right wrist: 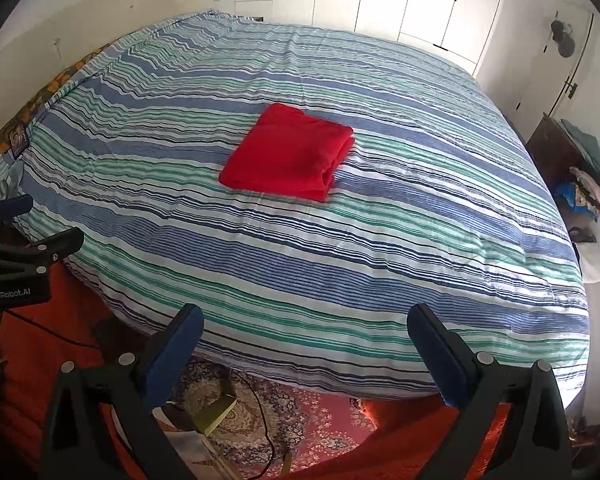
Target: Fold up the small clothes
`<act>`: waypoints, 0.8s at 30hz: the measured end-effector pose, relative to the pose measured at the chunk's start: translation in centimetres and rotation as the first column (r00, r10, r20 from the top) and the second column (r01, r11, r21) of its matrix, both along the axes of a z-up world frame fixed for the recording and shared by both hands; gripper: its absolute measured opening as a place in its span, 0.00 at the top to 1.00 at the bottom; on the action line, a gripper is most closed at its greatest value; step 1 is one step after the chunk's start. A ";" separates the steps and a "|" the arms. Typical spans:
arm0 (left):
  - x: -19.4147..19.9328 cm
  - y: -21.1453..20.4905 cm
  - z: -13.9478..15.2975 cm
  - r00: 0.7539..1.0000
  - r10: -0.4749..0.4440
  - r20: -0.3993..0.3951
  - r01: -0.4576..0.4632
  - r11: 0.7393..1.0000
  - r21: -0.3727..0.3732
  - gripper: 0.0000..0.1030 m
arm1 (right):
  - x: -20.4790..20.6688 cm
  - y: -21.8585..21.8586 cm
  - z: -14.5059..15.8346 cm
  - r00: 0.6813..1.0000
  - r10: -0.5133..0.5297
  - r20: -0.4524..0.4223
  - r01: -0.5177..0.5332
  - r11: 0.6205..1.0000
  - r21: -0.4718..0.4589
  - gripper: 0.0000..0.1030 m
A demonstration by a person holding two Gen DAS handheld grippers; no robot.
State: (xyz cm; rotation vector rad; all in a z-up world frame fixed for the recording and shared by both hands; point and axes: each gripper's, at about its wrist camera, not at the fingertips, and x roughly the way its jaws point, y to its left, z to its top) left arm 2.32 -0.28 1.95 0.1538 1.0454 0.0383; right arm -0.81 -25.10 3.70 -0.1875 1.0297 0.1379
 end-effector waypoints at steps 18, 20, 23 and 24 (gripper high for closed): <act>0.1 -0.4 0.6 1.000 0.004 -0.025 -0.005 1.000 -0.008 0.01 | 0.1 0.9 1.0 0.999 0.033 -0.022 -0.033 0.999 0.006 0.02; 0.0 -0.5 0.6 1.000 0.004 -0.023 -0.004 1.000 -0.002 0.01 | 0.1 0.8 1.1 0.999 0.033 -0.025 -0.033 0.999 0.014 0.02; 0.1 -0.5 0.5 1.000 0.006 -0.025 -0.006 1.000 0.001 0.01 | 0.0 0.9 1.3 0.999 0.030 -0.020 -0.030 0.999 0.016 0.02; 0.1 -0.6 0.5 1.000 0.006 -0.026 -0.006 1.000 0.000 0.01 | 0.1 0.9 1.3 0.999 0.029 -0.019 -0.029 0.999 0.017 0.02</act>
